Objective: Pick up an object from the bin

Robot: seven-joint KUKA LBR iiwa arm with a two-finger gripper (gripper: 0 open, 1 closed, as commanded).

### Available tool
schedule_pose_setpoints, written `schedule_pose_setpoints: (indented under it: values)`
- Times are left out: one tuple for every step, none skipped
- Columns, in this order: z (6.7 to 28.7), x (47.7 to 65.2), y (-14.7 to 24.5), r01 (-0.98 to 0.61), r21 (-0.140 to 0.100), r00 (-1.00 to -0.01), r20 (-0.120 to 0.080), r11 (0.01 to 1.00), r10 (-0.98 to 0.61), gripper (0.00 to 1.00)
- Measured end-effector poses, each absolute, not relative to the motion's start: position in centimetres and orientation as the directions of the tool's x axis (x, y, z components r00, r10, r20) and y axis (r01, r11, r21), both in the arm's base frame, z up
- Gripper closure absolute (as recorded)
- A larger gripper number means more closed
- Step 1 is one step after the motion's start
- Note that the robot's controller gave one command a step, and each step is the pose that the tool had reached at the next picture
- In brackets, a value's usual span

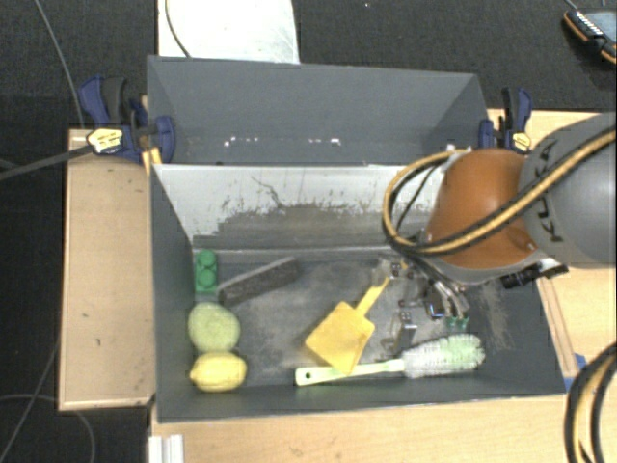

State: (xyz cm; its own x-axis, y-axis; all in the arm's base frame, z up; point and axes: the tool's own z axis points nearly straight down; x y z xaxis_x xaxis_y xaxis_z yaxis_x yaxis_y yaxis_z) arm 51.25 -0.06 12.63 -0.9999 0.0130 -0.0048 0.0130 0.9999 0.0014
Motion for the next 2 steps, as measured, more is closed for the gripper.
schedule_pose_setpoints:
  values:
    - [11.3, 51.8, 1.8, -0.235, 0.004, -0.972, -0.007, 0.972, -0.235, 0.00]
    - [11.3, 52.0, -1.6, 0.084, 0.003, -0.996, -0.009, 0.996, 0.084, 0.00]
